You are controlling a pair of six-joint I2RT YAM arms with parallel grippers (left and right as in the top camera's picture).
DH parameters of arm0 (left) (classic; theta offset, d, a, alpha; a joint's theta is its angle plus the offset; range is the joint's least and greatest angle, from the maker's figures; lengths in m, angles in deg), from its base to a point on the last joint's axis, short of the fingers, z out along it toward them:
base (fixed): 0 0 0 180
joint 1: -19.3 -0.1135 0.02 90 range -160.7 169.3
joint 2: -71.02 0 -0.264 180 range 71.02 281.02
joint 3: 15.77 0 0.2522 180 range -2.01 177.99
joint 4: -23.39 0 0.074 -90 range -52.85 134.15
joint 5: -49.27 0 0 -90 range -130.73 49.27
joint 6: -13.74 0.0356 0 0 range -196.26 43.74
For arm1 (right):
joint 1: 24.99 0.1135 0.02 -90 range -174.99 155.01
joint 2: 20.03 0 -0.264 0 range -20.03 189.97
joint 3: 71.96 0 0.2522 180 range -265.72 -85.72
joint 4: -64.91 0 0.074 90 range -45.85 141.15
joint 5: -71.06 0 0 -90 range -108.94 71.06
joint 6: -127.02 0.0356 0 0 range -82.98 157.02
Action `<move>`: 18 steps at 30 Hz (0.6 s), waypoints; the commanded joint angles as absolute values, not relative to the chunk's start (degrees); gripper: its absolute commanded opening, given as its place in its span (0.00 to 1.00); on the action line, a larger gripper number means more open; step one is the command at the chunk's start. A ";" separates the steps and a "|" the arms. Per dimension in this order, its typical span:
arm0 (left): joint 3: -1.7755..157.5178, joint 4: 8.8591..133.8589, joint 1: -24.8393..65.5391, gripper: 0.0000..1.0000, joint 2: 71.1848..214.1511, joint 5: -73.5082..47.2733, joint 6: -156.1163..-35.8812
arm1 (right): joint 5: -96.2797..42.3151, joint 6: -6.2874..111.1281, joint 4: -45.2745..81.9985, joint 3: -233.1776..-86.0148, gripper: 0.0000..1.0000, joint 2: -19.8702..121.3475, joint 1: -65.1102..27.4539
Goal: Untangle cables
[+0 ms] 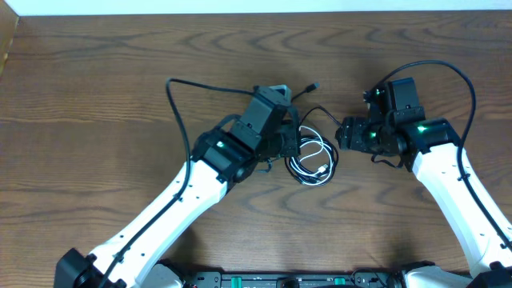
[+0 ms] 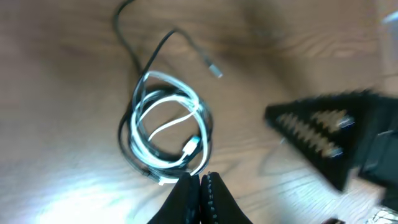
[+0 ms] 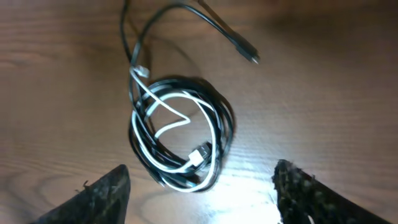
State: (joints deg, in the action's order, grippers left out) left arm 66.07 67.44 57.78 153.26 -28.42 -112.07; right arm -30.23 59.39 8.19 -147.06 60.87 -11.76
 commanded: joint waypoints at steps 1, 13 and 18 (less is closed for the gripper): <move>66.35 70.23 56.32 0.08 155.31 -28.31 -114.33 | -31.58 55.52 11.05 -146.56 0.69 63.03 -10.95; 66.35 73.16 52.10 0.17 157.52 -27.65 -115.57 | -50.31 39.48 26.61 -146.56 0.48 82.86 -10.25; 66.35 73.14 52.10 0.17 157.91 -27.67 -115.57 | -56.61 39.50 28.73 -146.56 0.35 86.42 -10.25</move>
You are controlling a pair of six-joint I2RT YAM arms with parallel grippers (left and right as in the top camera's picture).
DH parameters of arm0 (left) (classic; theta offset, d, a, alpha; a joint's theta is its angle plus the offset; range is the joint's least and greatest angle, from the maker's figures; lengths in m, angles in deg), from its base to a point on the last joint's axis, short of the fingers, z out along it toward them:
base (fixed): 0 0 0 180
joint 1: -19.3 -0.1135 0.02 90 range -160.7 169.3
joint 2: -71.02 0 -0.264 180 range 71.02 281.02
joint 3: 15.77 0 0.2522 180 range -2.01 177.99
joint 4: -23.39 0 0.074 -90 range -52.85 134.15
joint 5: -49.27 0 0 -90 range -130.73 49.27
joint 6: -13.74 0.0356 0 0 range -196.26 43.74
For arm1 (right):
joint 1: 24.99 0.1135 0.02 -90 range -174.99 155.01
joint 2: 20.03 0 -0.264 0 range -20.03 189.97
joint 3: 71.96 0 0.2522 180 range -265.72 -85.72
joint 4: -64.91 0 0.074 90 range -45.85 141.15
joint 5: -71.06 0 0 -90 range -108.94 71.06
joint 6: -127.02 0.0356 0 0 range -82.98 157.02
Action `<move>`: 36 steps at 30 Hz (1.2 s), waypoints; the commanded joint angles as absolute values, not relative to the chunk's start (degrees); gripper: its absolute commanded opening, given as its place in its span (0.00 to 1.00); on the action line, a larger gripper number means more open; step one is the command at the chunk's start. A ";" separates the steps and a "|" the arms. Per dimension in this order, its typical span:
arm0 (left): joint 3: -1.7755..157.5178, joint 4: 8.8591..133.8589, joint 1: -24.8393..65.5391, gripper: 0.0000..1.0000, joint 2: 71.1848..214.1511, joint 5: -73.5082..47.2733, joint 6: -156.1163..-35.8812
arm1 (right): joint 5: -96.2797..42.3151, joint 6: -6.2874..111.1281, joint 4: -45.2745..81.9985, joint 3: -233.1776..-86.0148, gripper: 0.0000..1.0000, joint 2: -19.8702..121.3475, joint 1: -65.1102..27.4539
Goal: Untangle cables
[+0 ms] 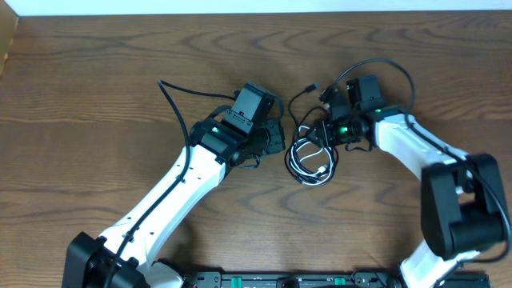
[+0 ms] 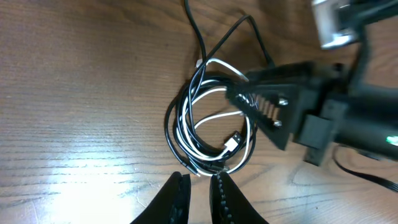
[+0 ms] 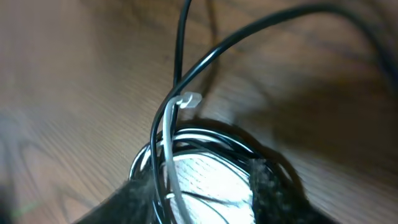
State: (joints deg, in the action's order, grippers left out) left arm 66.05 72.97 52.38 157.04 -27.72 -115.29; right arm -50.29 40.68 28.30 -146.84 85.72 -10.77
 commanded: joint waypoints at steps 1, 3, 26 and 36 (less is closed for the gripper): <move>66.35 73.14 52.10 0.17 157.94 -27.65 -115.57 | -56.85 39.52 28.97 -146.58 0.24 86.35 -10.27; 66.35 73.12 52.08 0.17 157.94 -27.70 -115.57 | -57.07 40.14 28.82 -146.78 0.09 85.90 -10.31; 66.35 72.86 52.12 0.24 164.73 -26.32 -115.31 | -31.47 62.69 1.56 -143.48 0.01 61.15 -11.06; 66.35 72.44 53.28 0.24 164.95 -26.14 -113.84 | -31.28 61.75 15.73 -143.02 0.35 64.39 -8.85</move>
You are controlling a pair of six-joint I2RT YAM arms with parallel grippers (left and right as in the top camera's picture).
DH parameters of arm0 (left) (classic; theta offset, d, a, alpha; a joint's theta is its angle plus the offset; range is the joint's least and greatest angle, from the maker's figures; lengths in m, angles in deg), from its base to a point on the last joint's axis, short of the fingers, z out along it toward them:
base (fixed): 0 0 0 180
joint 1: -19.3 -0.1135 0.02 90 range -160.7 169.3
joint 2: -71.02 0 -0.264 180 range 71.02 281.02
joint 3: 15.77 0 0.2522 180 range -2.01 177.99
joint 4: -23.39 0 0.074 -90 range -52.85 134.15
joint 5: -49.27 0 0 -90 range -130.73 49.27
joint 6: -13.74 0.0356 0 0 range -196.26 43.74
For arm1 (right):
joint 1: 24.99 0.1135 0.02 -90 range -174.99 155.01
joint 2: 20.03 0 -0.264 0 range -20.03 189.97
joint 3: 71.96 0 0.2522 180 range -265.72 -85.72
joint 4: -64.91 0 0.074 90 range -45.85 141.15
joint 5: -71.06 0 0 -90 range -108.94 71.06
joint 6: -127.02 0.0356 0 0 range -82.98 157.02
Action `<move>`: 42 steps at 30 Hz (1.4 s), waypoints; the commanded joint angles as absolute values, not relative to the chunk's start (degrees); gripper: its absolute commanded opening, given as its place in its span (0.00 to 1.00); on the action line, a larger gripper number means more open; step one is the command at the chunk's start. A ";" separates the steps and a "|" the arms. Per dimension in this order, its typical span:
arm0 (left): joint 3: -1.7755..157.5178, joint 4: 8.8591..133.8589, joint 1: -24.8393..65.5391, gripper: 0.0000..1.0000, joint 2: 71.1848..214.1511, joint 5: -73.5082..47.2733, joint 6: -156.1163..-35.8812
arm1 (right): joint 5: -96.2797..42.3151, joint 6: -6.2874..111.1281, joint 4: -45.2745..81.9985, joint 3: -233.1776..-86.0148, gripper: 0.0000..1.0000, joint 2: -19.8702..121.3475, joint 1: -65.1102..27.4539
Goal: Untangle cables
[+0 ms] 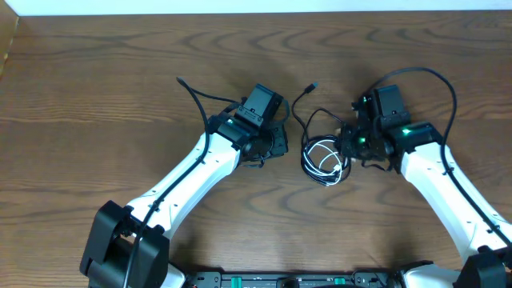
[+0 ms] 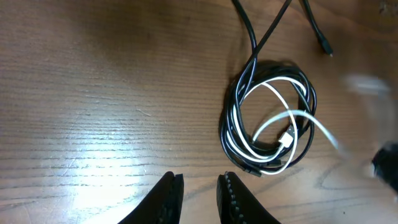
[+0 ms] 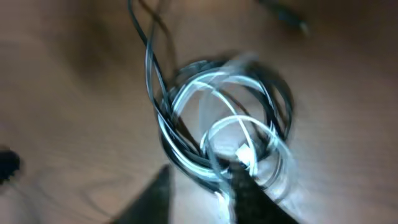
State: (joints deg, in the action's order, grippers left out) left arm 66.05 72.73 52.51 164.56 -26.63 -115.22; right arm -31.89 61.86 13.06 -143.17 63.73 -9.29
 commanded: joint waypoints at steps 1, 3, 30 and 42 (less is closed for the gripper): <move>66.35 72.07 53.74 0.25 165.02 -26.14 -113.32 | -31.26 61.78 17.32 -143.02 0.36 64.67 -8.87; 66.35 71.28 54.65 0.25 165.17 -26.17 -112.71 | -31.26 61.84 19.92 -143.02 0.45 65.39 -8.87; 66.35 57.36 60.53 0.49 184.62 -27.98 -124.58 | -18.82 68.24 10.15 -143.02 0.90 67.99 -9.97; 66.37 58.12 60.75 0.07 186.96 -35.24 -112.29 | -18.88 67.02 9.30 -143.00 0.90 67.99 -9.94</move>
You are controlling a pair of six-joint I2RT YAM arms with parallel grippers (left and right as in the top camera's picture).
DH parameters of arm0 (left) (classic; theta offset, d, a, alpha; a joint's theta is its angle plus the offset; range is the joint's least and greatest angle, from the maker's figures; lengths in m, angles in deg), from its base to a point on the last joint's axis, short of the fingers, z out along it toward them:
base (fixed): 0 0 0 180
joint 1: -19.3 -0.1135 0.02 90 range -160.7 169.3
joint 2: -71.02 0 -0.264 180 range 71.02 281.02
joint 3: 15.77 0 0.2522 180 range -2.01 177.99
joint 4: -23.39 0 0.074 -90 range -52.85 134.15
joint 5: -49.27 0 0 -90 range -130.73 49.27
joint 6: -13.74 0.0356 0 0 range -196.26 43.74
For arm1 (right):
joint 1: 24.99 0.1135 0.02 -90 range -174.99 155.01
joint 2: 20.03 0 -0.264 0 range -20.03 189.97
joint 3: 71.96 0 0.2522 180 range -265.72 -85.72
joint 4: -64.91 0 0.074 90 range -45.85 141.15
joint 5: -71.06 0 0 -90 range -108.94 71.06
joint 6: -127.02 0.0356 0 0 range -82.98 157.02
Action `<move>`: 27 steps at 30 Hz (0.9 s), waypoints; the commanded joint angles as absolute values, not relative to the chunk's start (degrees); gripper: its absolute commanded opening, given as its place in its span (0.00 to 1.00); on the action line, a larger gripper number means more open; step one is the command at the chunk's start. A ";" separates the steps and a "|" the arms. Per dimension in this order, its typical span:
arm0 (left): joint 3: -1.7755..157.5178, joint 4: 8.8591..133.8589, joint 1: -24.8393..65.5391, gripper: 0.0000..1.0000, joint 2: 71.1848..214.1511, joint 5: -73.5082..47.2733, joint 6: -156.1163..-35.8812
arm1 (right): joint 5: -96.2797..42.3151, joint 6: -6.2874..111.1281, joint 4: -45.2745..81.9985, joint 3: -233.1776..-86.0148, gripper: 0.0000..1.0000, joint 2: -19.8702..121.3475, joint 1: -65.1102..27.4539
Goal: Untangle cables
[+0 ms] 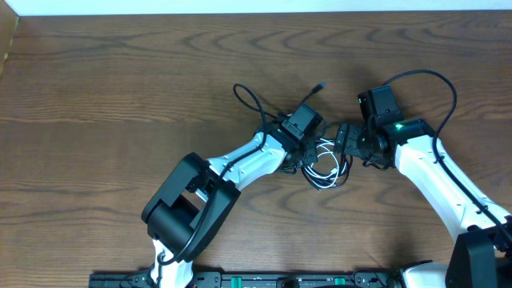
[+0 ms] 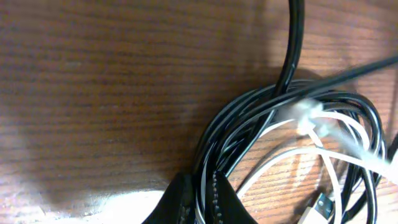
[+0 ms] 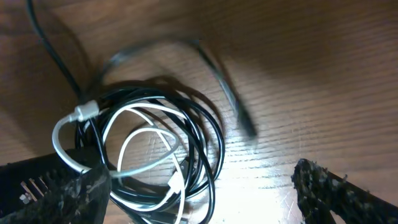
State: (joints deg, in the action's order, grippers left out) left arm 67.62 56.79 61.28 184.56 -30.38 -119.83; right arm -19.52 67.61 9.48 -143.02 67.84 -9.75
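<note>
A coil of black and white cables (image 1: pixel 326 170) lies on the wooden table between both arms. My left gripper (image 1: pixel 307 158) is at the coil's left edge. In the left wrist view, the left gripper (image 2: pixel 199 198) is shut on a few black and white strands of the coil (image 2: pixel 249 121). My right gripper (image 1: pixel 343 144) hovers at the coil's right side. In its own view the right gripper (image 3: pixel 208 199) is wide open, with the coil (image 3: pixel 210 127) and a white plug (image 3: pixel 176 183) between its fingers (image 3: pixel 336 190). The black cable's free end (image 1: pixel 320 84) points toward the far edge.
The left arm's own black lead (image 1: pixel 244 96) loops up behind its wrist. The right arm's lead (image 1: pixel 436 80) arcs over its wrist. The left gripper's toothed finger (image 3: pixel 31 182) shows at the lower left of the right wrist view. Bare wood table (image 1: pixel 96 96) surrounds the coil.
My left gripper was slightly open over the table left of the coil; it is now down at the coil's left edge, shut on strands. My right gripper has opened wide.
At first the left gripper was shut beside the coil and the right stood open to its right. Then the right closed in on the coil's upper right. Later the coil lay slightly further right, the left gripper a little open. Now the left grips strands and the right is open.
</note>
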 commanded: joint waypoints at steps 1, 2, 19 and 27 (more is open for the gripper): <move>66.40 58.71 60.53 0.07 185.82 -35.21 -111.20 | -19.12 66.93 9.26 -143.00 0.89 67.99 -9.94; 66.44 59.44 60.29 0.07 184.49 -35.21 -110.26 | -19.28 66.98 9.15 -143.00 0.86 67.99 -9.94; 66.57 65.38 54.98 0.07 150.09 -30.47 -108.16 | -51.52 55.98 22.02 -143.06 0.84 55.97 -9.97; 66.59 62.12 49.69 0.07 145.83 -19.83 -109.80 | -51.45 61.88 22.24 -143.06 0.80 54.71 -9.57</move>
